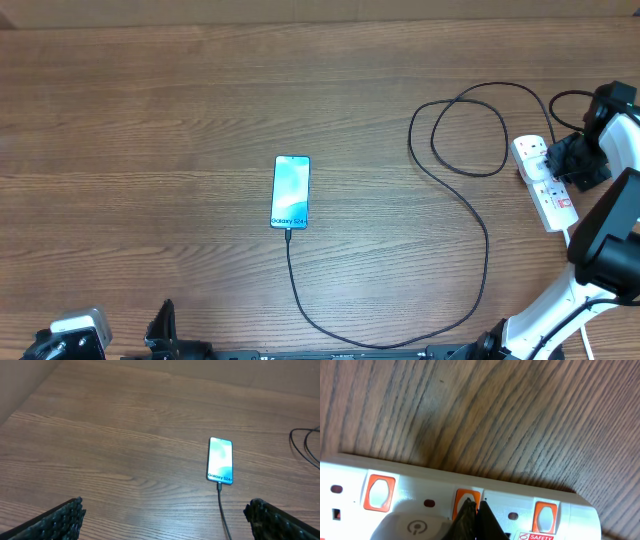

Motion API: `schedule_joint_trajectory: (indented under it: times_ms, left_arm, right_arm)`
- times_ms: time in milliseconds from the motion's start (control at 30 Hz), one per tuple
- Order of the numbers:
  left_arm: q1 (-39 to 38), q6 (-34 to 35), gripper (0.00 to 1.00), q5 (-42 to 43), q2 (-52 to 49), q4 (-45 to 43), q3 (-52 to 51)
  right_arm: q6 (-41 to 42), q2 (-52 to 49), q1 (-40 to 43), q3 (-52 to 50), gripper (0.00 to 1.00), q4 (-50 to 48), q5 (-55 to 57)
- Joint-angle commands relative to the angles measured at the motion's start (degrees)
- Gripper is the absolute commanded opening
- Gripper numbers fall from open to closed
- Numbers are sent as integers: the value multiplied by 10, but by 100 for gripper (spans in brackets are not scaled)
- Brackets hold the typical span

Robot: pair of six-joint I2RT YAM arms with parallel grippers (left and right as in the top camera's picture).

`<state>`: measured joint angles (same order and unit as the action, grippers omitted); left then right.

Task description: Plug charger to phone and switch on socket

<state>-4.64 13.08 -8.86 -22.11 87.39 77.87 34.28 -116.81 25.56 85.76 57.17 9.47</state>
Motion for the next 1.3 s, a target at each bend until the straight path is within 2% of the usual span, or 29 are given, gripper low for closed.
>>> schedule_joint_trajectory:
  times_ms: [0, 967, 1267]
  left_arm:
    - [1, -13, 100, -5, 3, -4, -2]
    - [1, -13, 99, -5, 3, -4, -2]
    - [1, -13, 100, -5, 3, -4, -2]
  right_arm:
    - [-3, -18, -34, -4, 4, -11, -34]
    - [-1, -19, -38, -43, 4, -27, -62]
    - [-1, -18, -30, 23, 4, 30, -29]
